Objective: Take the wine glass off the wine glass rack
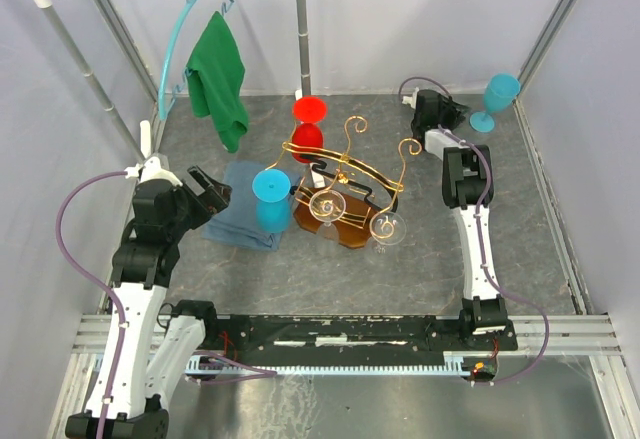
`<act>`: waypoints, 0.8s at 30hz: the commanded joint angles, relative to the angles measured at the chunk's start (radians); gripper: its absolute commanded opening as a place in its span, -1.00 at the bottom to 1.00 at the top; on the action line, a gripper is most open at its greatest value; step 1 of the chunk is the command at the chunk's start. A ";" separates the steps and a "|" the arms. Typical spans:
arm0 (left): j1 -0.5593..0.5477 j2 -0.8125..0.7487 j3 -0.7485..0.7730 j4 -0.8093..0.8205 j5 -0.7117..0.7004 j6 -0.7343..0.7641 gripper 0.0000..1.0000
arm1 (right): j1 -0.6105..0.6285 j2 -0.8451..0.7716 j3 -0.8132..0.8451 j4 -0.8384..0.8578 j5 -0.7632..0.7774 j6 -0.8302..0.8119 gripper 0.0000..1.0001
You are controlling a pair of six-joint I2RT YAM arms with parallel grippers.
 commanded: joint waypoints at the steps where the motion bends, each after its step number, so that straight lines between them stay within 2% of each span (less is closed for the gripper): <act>1: -0.003 -0.004 0.021 0.015 0.001 0.020 0.98 | 0.022 -0.017 0.007 -0.071 0.000 0.049 -0.02; 6: -0.002 -0.016 0.021 0.009 0.003 0.016 0.98 | 0.065 -0.092 -0.016 -0.159 0.021 0.162 0.00; 12: -0.002 -0.032 0.022 0.007 0.018 0.009 0.98 | 0.145 -0.272 -0.031 -0.454 -0.040 0.519 -0.03; 16: -0.003 -0.038 0.030 -0.009 0.027 0.006 0.98 | 0.151 -0.323 0.139 -0.774 -0.177 0.744 0.02; 20: -0.003 -0.055 0.038 -0.018 0.030 -0.006 0.98 | 0.125 -0.291 0.397 -1.050 -0.215 0.824 0.15; 24: -0.002 -0.063 0.047 -0.020 0.032 -0.009 0.98 | 0.046 -0.388 0.347 -1.089 -0.322 0.922 0.21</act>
